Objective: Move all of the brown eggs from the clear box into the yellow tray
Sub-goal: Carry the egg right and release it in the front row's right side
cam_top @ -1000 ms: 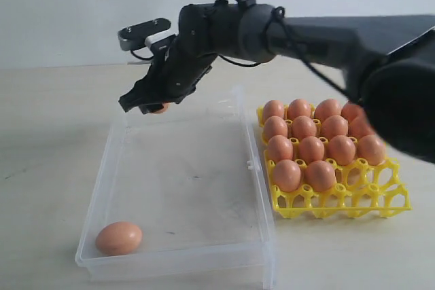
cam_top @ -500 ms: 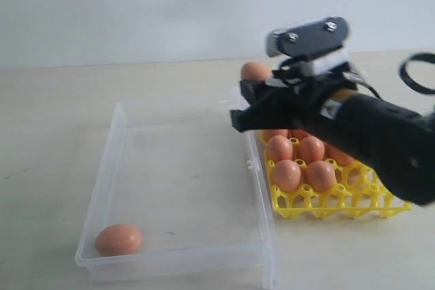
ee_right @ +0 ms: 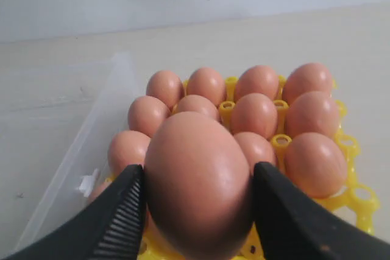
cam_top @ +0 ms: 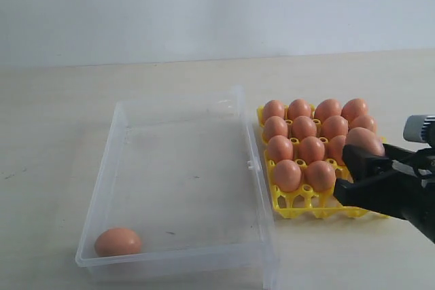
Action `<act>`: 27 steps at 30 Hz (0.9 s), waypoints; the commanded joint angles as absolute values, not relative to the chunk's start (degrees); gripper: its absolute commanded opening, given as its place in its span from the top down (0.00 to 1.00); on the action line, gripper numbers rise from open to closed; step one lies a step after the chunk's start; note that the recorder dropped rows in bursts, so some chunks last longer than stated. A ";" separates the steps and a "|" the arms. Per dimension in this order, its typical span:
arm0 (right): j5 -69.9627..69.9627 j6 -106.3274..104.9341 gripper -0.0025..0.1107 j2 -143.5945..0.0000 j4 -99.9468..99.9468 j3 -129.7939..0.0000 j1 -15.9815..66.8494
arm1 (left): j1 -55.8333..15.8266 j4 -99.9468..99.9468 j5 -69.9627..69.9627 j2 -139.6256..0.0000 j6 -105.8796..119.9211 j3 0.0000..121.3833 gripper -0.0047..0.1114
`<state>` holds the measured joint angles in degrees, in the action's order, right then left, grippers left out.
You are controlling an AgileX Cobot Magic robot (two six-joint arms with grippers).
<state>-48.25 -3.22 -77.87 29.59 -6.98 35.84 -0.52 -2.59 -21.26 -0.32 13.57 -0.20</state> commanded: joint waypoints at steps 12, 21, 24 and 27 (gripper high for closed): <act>-49.72 -0.95 0.98 -86.11 36.10 -8.70 35.53 | -0.67 -2.84 -20.73 0.00 13.55 0.00 0.96; -49.42 -0.85 0.98 -92.37 35.88 -13.04 31.81 | -0.67 -2.84 -20.73 0.00 13.55 0.00 0.96; -49.12 -0.85 0.98 -92.98 33.86 -13.73 30.87 | -0.67 -2.84 -20.73 0.00 13.55 0.00 0.96; -48.53 0.46 0.98 -92.98 32.06 -14.72 30.87 | -0.67 -2.84 -20.73 0.00 13.55 0.00 0.96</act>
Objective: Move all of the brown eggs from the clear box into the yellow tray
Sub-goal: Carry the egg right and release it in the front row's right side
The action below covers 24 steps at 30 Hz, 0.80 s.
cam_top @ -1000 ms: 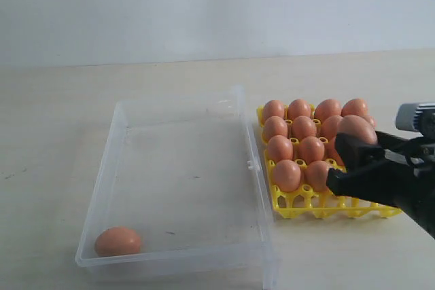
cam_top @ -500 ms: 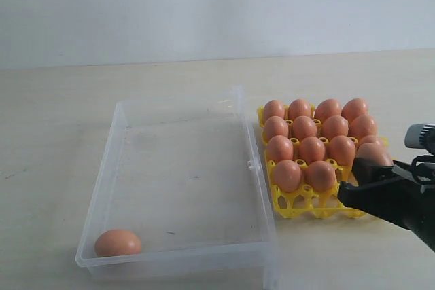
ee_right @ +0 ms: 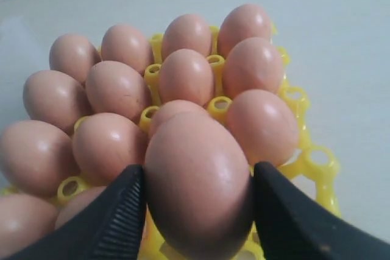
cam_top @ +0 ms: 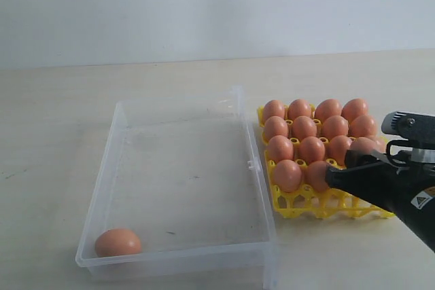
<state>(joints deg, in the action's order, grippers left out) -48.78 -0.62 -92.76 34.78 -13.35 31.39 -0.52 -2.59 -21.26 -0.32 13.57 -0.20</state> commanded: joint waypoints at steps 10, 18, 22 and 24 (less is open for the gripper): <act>-46.82 0.46 0.69 -96.94 32.88 -16.99 30.87 | -0.67 -2.84 -20.73 0.00 13.55 0.00 0.96; -46.82 -1.47 0.46 -96.94 35.16 -17.12 30.87 | -0.67 -2.84 -20.73 0.00 13.55 0.00 0.96; -46.15 -6.81 0.60 -91.63 34.68 -17.12 30.87 | -0.67 -2.84 -20.73 0.00 13.55 0.00 0.96; -39.10 -13.41 0.80 -84.40 33.94 -19.36 30.87 | -0.67 -2.84 -20.73 0.00 13.55 0.00 0.96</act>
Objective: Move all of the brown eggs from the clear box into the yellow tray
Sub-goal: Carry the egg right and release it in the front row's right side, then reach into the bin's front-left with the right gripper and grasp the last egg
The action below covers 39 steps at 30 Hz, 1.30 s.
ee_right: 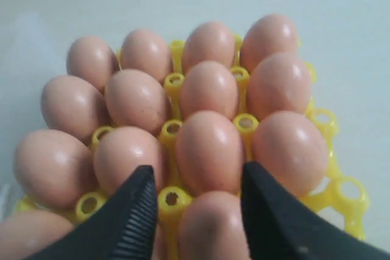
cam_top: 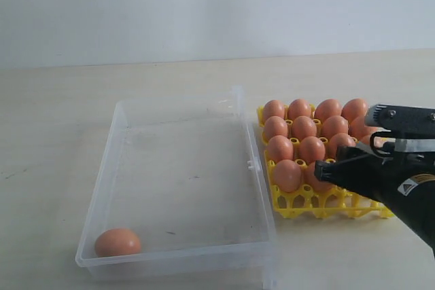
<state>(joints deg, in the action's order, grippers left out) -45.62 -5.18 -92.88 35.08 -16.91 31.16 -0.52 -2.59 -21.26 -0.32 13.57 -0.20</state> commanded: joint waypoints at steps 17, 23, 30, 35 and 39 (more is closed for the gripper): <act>51.47 -24.47 0.90 -100.65 9.16 -75.69 41.65 | -0.67 -2.84 -20.73 0.00 13.55 0.00 0.96; 57.85 -27.94 0.67 -112.84 15.32 -86.66 45.88 | -0.67 -2.84 -20.73 0.00 13.55 0.00 0.96; 60.23 -30.44 0.51 -121.80 18.76 -94.51 49.21 | -0.67 -2.84 -20.73 0.00 13.55 0.00 0.96; 62.47 -31.50 0.50 -126.53 20.02 -100.55 50.66 | -0.67 -2.84 -20.73 0.00 13.55 0.00 0.96; 62.83 -33.18 0.50 -128.96 21.02 -101.93 51.32 | -0.67 -2.84 -20.73 0.00 13.55 0.00 0.96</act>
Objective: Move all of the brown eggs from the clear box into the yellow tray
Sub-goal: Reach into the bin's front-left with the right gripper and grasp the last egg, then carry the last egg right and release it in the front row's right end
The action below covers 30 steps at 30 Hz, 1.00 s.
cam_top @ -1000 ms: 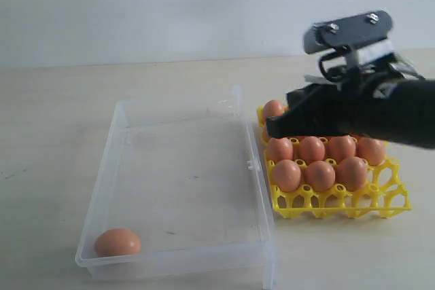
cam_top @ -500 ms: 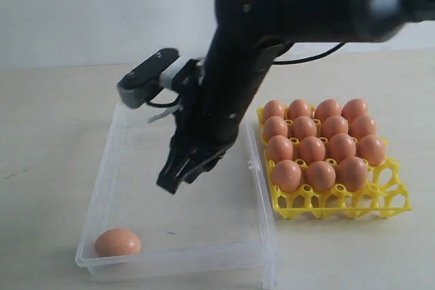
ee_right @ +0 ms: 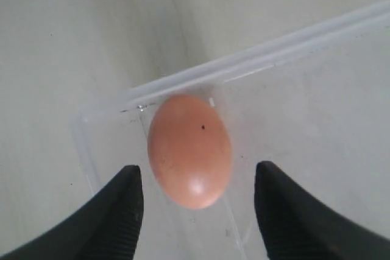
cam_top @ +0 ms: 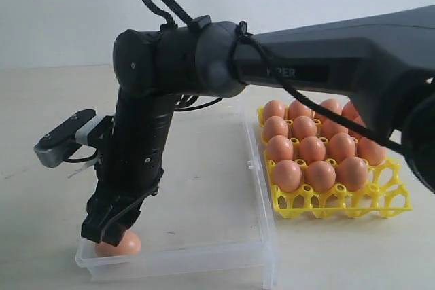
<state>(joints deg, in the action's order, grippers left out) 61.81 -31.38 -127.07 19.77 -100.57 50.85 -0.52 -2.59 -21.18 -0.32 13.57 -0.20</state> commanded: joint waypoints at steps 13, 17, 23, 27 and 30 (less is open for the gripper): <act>60.46 -34.29 0.96 -132.00 18.84 -103.21 51.14 | -0.67 -2.84 -20.73 0.00 13.55 0.00 0.96; 54.62 -29.62 0.98 -126.37 14.66 -100.54 48.55 | -0.67 -2.84 -20.73 0.00 13.55 0.00 0.96; 29.41 -14.87 0.98 -108.49 4.62 -81.49 42.85 | -0.67 -2.84 -20.73 0.00 13.55 0.00 0.96; 7.09 -1.17 0.98 -94.64 -2.11 -61.87 36.73 | -0.67 -2.84 -20.73 0.00 13.55 0.00 0.96; -5.06 1.71 0.98 -86.88 -1.43 -48.70 31.62 | -0.67 -2.84 -20.73 0.00 13.55 0.00 0.96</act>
